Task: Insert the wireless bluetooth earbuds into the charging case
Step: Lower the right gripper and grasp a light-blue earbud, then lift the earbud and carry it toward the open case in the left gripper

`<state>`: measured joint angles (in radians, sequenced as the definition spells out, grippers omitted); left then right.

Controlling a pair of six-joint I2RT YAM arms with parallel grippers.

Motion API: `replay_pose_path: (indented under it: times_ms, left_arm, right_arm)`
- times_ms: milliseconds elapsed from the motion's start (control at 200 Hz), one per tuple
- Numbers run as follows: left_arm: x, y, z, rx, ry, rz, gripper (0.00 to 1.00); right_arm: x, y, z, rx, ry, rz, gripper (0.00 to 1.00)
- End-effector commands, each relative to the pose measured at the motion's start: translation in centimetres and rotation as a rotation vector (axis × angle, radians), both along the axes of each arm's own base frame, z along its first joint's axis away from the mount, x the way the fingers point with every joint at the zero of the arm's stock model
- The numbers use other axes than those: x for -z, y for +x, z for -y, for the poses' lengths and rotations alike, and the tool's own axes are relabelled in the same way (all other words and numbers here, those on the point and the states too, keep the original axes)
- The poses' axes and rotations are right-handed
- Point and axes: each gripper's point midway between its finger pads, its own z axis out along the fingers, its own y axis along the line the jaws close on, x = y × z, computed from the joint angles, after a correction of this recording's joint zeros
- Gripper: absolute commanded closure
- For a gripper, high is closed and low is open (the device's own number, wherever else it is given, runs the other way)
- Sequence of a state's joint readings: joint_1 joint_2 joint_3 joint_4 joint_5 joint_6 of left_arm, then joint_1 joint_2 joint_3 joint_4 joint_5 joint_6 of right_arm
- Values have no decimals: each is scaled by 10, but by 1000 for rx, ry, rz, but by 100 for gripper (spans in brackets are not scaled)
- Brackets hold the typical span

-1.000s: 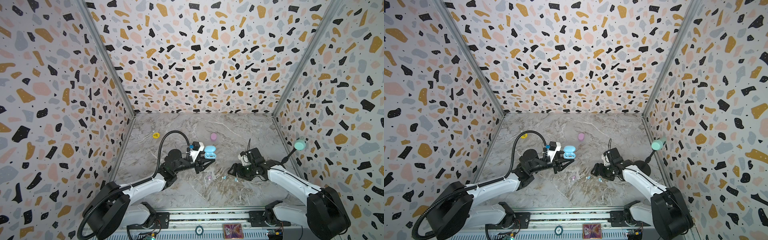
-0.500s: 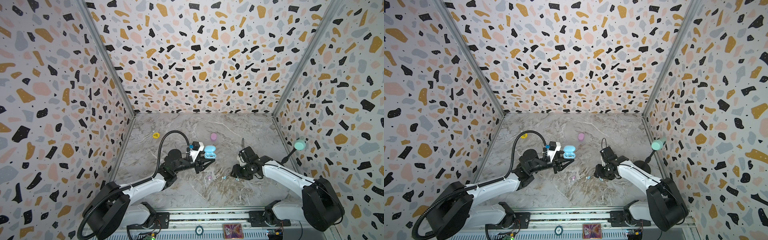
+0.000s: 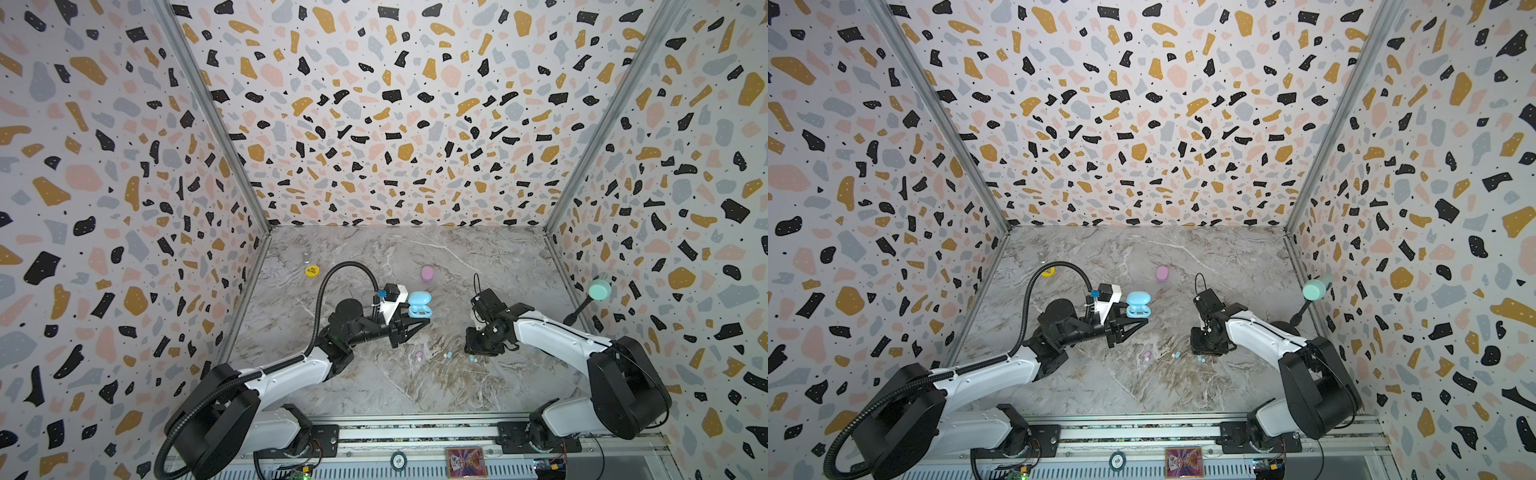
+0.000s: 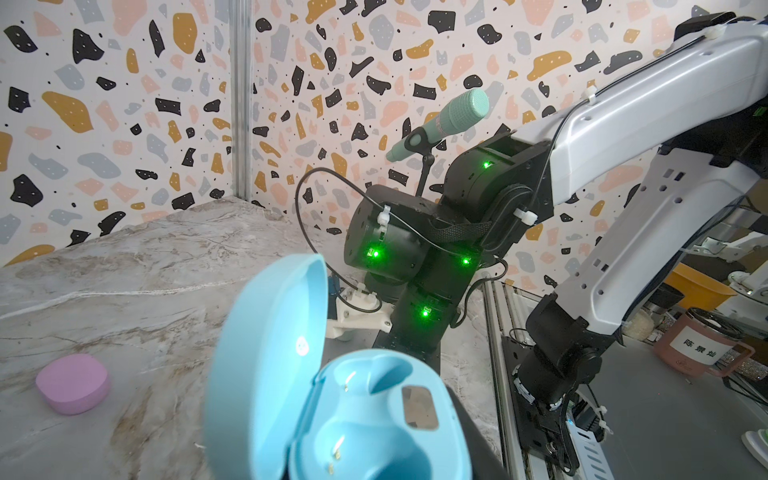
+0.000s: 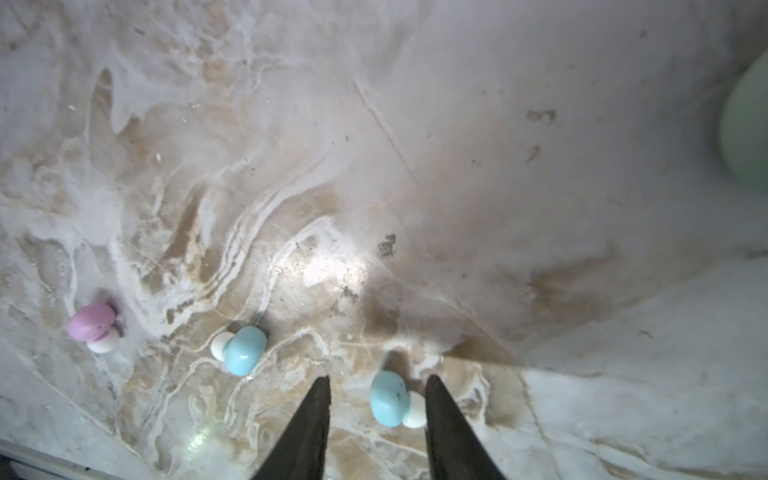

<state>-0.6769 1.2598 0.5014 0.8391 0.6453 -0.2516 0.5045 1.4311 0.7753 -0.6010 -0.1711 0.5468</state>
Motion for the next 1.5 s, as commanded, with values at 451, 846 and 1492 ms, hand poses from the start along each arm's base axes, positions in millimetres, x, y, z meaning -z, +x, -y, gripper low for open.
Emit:
replay_pose_path:
  times_ms: [451, 846, 1492]
  left_arm:
    - [-13, -1, -4, -8, -40, 47, 74]
    - [-13, -1, -4, -9, -40, 46, 74]
    - [-17, 0, -3, -8, -48, 49, 74]
  right_arm:
    - [6, -9, 2, -66, -99, -40, 70]
    - [16, -10, 2, -90, -145, -48, 74]
    - [-19, 1, -6, -88, -99, 31, 84]
